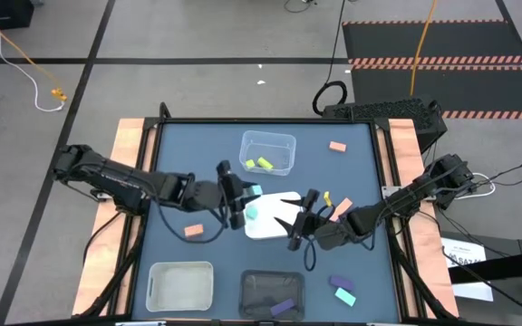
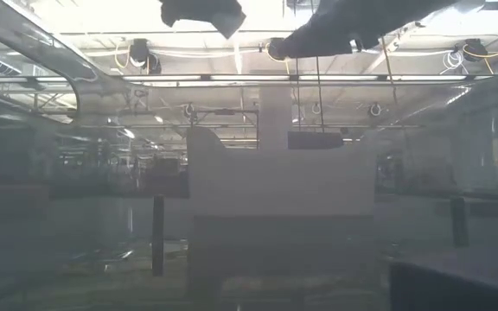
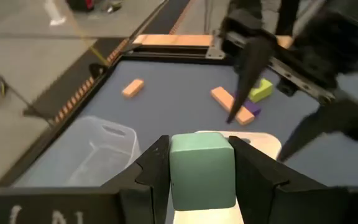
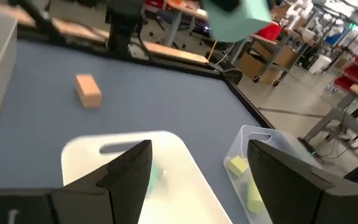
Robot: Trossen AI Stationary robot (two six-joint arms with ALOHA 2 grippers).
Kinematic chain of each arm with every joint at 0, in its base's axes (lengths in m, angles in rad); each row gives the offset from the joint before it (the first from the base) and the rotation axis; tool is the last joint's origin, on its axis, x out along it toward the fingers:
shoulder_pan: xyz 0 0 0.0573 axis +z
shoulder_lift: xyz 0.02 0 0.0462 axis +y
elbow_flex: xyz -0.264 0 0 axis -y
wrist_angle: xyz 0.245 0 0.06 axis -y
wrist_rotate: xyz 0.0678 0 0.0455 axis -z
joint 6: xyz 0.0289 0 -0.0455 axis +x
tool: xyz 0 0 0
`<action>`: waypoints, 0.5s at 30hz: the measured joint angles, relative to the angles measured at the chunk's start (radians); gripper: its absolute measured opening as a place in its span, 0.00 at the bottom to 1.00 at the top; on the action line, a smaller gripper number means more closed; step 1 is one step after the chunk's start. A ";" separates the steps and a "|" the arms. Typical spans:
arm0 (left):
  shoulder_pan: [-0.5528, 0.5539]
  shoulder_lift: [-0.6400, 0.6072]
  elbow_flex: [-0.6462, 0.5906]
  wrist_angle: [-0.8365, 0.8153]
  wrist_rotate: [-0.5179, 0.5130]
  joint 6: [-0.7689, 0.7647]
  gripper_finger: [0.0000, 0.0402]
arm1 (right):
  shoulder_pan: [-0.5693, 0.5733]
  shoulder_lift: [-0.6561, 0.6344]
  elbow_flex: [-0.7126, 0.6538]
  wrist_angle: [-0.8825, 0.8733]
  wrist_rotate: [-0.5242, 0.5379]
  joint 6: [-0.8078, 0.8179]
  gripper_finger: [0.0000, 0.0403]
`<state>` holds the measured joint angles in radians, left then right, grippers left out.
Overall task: Sort & place blocks by color
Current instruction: Put the left blue block into the white bin
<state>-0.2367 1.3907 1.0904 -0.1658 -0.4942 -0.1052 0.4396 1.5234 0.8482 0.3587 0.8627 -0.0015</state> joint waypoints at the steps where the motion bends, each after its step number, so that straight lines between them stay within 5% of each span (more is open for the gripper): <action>1: -0.004 0.000 0.000 -0.001 0.000 0.026 0.33 | -0.001 0.000 0.000 0.010 0.000 0.024 0.64; 8: -0.036 0.000 -0.029 0.013 0.000 0.253 0.33 | -0.045 0.000 0.000 0.110 -0.052 0.269 0.64; 15: -0.070 0.000 -0.110 0.167 0.001 0.548 0.33 | -0.175 0.000 0.000 0.205 -0.526 0.587 0.64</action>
<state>-0.3070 1.3907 0.9803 0.0012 -0.4930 0.4423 0.2642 1.5234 0.8482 0.5642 0.3370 0.5856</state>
